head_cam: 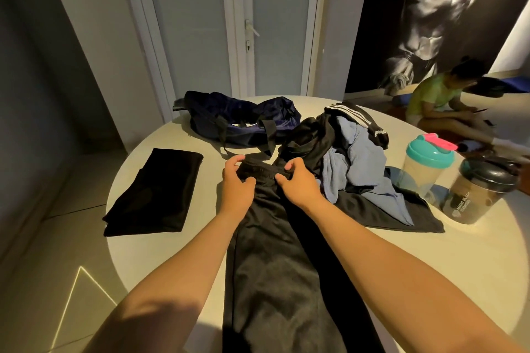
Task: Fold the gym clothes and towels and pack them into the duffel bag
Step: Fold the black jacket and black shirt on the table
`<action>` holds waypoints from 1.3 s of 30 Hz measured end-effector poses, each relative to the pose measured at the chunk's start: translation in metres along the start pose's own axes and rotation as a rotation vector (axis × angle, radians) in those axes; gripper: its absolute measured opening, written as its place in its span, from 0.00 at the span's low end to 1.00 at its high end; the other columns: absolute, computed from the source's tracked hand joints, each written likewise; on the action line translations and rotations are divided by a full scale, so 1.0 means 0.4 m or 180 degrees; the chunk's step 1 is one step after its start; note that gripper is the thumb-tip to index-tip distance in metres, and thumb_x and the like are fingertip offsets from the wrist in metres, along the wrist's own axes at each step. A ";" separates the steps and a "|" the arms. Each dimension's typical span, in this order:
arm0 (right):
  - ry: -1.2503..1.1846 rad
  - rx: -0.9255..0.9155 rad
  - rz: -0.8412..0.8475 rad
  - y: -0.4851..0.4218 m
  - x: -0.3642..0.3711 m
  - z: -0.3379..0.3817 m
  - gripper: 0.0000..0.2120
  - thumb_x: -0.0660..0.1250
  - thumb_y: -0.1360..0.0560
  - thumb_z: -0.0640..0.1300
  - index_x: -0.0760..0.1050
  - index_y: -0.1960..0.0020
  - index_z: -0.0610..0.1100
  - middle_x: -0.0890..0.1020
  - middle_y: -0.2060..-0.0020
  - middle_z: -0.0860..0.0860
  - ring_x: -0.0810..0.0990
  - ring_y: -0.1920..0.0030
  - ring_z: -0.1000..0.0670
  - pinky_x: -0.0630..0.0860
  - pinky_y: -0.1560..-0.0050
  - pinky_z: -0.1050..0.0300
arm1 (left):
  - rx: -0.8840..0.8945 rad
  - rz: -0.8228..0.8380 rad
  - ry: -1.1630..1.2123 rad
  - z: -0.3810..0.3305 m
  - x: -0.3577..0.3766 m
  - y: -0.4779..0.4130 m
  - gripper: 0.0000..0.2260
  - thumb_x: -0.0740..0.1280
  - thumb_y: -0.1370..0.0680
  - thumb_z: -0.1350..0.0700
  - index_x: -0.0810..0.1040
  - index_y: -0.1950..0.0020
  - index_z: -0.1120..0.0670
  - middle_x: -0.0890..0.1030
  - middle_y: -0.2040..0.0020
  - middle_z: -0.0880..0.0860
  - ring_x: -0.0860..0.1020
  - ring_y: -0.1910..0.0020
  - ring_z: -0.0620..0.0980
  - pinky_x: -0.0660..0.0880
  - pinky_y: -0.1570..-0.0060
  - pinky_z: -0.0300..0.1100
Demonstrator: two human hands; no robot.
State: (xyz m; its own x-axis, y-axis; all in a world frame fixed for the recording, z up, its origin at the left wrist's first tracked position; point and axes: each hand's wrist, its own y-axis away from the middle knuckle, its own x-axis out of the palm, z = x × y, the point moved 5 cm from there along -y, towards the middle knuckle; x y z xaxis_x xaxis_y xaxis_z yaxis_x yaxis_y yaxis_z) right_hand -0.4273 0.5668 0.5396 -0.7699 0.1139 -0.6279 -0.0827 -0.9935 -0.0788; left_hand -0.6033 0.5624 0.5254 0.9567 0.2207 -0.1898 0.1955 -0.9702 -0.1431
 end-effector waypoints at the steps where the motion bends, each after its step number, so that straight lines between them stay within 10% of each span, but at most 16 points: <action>1: -0.0098 -0.0024 0.0067 0.002 0.000 0.003 0.17 0.67 0.20 0.48 0.66 0.36 0.45 0.77 0.46 0.45 0.77 0.46 0.42 0.72 0.50 0.51 | -0.0022 0.0091 -0.0135 0.000 -0.004 -0.003 0.21 0.66 0.22 0.60 0.70 0.35 0.38 0.74 0.35 0.47 0.77 0.46 0.41 0.75 0.45 0.39; 4: 0.0044 -0.0075 0.0274 0.005 0.006 0.007 0.29 0.67 0.20 0.46 0.62 0.23 0.43 0.73 0.31 0.42 0.73 0.32 0.40 0.70 0.32 0.46 | -0.0242 0.0505 -0.0366 -0.005 -0.002 0.001 0.20 0.64 0.25 0.48 0.71 0.34 0.36 0.73 0.34 0.48 0.75 0.38 0.49 0.74 0.34 0.51; 10: 0.0482 -0.0194 -0.0050 0.036 -0.014 -0.004 0.18 0.65 0.19 0.47 0.75 0.31 0.44 0.74 0.38 0.42 0.74 0.39 0.39 0.72 0.36 0.46 | -0.0008 0.0420 -0.1238 0.005 -0.009 0.016 0.14 0.61 0.24 0.36 0.70 0.38 0.31 0.75 0.38 0.48 0.73 0.40 0.54 0.69 0.34 0.57; 17: 0.0766 -0.0448 -0.0362 0.074 -0.019 -0.005 0.13 0.61 0.17 0.47 0.75 0.34 0.48 0.74 0.39 0.46 0.77 0.43 0.40 0.76 0.45 0.44 | 0.0435 0.0403 -0.1577 -0.017 -0.005 0.023 0.16 0.67 0.19 0.50 0.74 0.30 0.48 0.76 0.36 0.50 0.76 0.39 0.51 0.75 0.39 0.48; 22: 0.0797 -0.0823 -0.0018 0.083 -0.023 0.012 0.29 0.65 0.20 0.42 0.59 0.23 0.58 0.67 0.28 0.47 0.77 0.40 0.40 0.78 0.45 0.44 | 0.0567 0.0322 -0.1594 -0.034 0.003 0.027 0.11 0.66 0.18 0.51 0.77 0.36 0.47 0.76 0.39 0.48 0.77 0.43 0.50 0.76 0.43 0.47; 28: 0.1223 -0.0722 -0.0163 0.067 -0.039 -0.008 0.11 0.65 0.19 0.47 0.75 0.37 0.49 0.71 0.36 0.49 0.78 0.47 0.41 0.76 0.53 0.49 | 0.0455 0.0402 -0.1357 -0.013 -0.008 0.031 0.12 0.64 0.17 0.52 0.75 0.34 0.47 0.78 0.38 0.48 0.77 0.41 0.49 0.74 0.41 0.44; 39: 0.1403 -0.0602 -0.0104 0.088 -0.045 -0.006 0.16 0.67 0.21 0.54 0.74 0.40 0.45 0.76 0.42 0.46 0.77 0.44 0.41 0.76 0.49 0.48 | 0.0471 0.0389 -0.1490 -0.020 0.001 0.047 0.10 0.63 0.17 0.52 0.73 0.35 0.46 0.76 0.38 0.48 0.76 0.41 0.50 0.76 0.40 0.48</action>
State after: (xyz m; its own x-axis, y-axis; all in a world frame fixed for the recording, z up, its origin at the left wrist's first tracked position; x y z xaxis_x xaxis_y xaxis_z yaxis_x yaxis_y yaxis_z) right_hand -0.4146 0.5297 0.5462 -0.4236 0.1787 -0.8880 0.0457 -0.9749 -0.2179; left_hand -0.5975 0.5433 0.5302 0.7647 0.1604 -0.6241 0.0231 -0.9747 -0.2222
